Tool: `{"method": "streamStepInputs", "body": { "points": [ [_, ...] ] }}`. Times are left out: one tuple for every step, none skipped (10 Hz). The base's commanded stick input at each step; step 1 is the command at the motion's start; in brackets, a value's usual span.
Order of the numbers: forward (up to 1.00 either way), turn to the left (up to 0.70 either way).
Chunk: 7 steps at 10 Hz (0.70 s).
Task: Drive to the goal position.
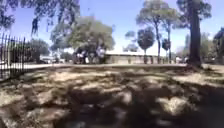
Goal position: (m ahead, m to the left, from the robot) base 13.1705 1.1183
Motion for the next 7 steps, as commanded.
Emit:
{"method": "streamStepInputs", "body": {
  "points": [
    [0.7,0.0],
    [0.7,0.0],
    [0.7,0.0],
    [0.7,0.0],
    [0.7,0.0],
    [0.7,0.0],
    [0.7,0.0]
  ]
}}
